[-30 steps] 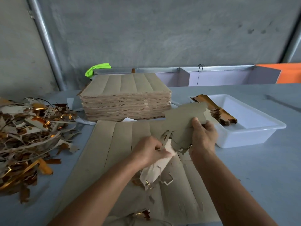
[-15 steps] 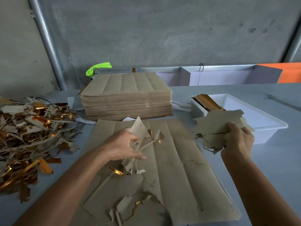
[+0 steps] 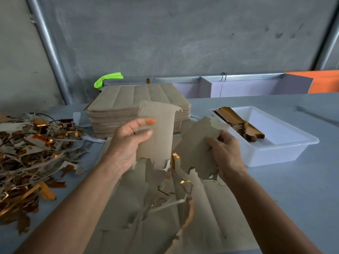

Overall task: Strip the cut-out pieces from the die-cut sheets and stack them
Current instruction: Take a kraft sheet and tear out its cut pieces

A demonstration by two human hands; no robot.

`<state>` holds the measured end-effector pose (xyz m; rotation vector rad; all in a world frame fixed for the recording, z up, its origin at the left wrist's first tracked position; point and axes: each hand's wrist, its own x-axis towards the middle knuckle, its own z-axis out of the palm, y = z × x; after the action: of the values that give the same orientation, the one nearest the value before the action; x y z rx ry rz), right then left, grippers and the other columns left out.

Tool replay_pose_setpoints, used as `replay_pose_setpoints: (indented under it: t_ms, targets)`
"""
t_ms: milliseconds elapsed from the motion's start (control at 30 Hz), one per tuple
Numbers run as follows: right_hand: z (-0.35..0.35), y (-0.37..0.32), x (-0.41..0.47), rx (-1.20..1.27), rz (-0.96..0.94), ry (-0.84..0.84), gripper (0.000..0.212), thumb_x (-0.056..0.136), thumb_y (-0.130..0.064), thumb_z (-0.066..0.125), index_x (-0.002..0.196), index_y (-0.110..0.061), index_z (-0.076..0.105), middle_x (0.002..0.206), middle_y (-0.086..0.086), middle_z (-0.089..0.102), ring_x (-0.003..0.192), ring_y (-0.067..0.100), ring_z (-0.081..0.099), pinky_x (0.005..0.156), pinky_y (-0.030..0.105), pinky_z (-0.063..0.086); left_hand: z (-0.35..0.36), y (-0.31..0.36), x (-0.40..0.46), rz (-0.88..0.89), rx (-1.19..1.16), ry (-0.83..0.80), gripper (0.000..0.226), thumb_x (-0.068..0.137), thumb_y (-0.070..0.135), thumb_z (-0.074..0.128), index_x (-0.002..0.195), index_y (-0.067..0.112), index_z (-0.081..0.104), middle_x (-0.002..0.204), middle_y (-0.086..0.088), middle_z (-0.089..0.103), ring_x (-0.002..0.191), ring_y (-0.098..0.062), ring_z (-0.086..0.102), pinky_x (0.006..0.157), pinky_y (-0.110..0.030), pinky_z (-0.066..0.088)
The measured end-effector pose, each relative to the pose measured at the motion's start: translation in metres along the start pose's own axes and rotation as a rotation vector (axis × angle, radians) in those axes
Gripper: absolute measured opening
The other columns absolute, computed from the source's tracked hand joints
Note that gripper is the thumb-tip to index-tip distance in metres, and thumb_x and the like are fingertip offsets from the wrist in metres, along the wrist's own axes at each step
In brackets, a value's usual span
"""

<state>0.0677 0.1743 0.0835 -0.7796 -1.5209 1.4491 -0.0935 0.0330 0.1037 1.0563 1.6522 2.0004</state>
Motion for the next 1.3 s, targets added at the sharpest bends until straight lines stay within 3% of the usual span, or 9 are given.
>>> replay_pose_setpoints:
  t_ms: [200,333,467,600,667,800,933,1100,1300]
  targets:
    - [0.007,-0.012,-0.015,0.126,0.063,-0.344,0.009,0.089,-0.006,0.058,0.089,-0.012,0.065,0.070,-0.003,0.072,0.063,0.012,0.068,0.050,0.025,0.053,0.013,-0.006,-0.005,-0.060,-0.087,-0.034,0.032,0.078,-0.012,0.061,0.086,0.018,0.071,0.093,0.007,0.072,0.097,-0.009,0.061,0.091,-0.024,0.045]
    - [0.009,-0.014,-0.021,0.172,0.074,-0.368,0.011,0.092,-0.011,0.056,0.093,-0.011,0.066,0.074,-0.001,0.072,0.064,0.011,0.068,0.050,0.026,0.055,0.020,-0.010,-0.012,-0.047,0.032,-0.066,0.034,0.078,-0.008,0.066,0.081,0.025,0.074,0.100,0.009,0.072,0.107,-0.012,0.061,0.093,-0.029,0.047]
    - [0.012,-0.006,-0.026,0.168,0.022,-0.349,0.013,0.089,-0.022,0.062,0.095,-0.011,0.065,0.075,-0.003,0.072,0.067,0.012,0.069,0.051,0.025,0.055,0.029,-0.015,-0.019,-0.001,0.147,-0.050,0.035,0.078,-0.008,0.068,0.088,0.026,0.072,0.102,0.011,0.071,0.107,-0.001,0.060,0.098,-0.027,0.045]
    - [0.009,0.006,-0.023,-0.116,-0.040,-0.320,0.014,0.085,-0.019,0.068,0.097,-0.023,0.062,0.086,-0.005,0.070,0.075,0.013,0.069,0.062,0.031,0.059,0.032,-0.015,-0.022,-0.070,-0.036,-0.055,0.048,0.075,-0.007,0.070,0.111,0.023,0.062,0.096,-0.003,0.072,0.087,-0.014,0.065,0.077,-0.022,0.053]
    - [0.004,0.009,-0.019,-0.383,-0.152,-0.360,0.014,0.086,-0.020,0.067,0.097,-0.026,0.060,0.089,-0.009,0.066,0.080,0.011,0.067,0.068,0.028,0.058,0.028,-0.012,-0.017,-0.120,-0.037,0.022,0.049,0.072,0.008,0.077,0.113,0.025,0.058,0.089,-0.006,0.071,0.083,-0.014,0.066,0.072,-0.022,0.050]
    - [0.003,0.007,-0.020,-0.618,-0.315,-0.470,0.019,0.088,-0.019,0.063,0.092,-0.035,0.054,0.088,-0.017,0.058,0.080,0.004,0.060,0.062,0.012,0.049,0.022,-0.003,-0.006,-0.128,0.336,-0.038,0.043,0.055,0.041,0.081,0.091,0.023,0.065,0.058,0.018,0.063,0.069,0.002,0.060,0.062,-0.013,0.041]
    - [0.006,0.006,-0.023,-0.634,-0.295,-0.539,0.018,0.089,-0.019,0.062,0.099,-0.033,0.055,0.093,-0.014,0.057,0.085,0.004,0.058,0.062,0.012,0.048,0.019,-0.006,-0.001,-0.068,0.386,-0.114,0.013,0.069,0.016,0.081,0.072,0.017,0.069,0.059,0.014,0.067,0.057,0.007,0.058,0.057,-0.004,0.042]
    - [0.003,0.012,-0.028,-0.401,-0.061,-0.548,0.021,0.087,-0.017,0.064,0.108,-0.017,0.060,0.101,0.000,0.065,0.089,0.015,0.066,0.069,0.027,0.057,0.015,-0.017,0.002,-0.215,0.161,0.198,0.014,0.088,0.007,0.063,0.075,0.012,0.065,0.056,0.004,0.067,0.049,-0.004,0.061,0.048,-0.016,0.048]
    - [-0.013,0.023,-0.025,0.082,0.281,-0.291,0.013,0.083,-0.008,0.068,0.096,-0.008,0.064,0.076,0.007,0.073,0.064,0.021,0.071,0.050,0.030,0.054,-0.007,-0.034,0.015,-0.158,0.120,0.604,0.014,0.095,0.010,0.053,0.081,0.008,0.055,0.058,-0.003,0.053,0.034,-0.006,0.046,0.036,-0.016,0.036]
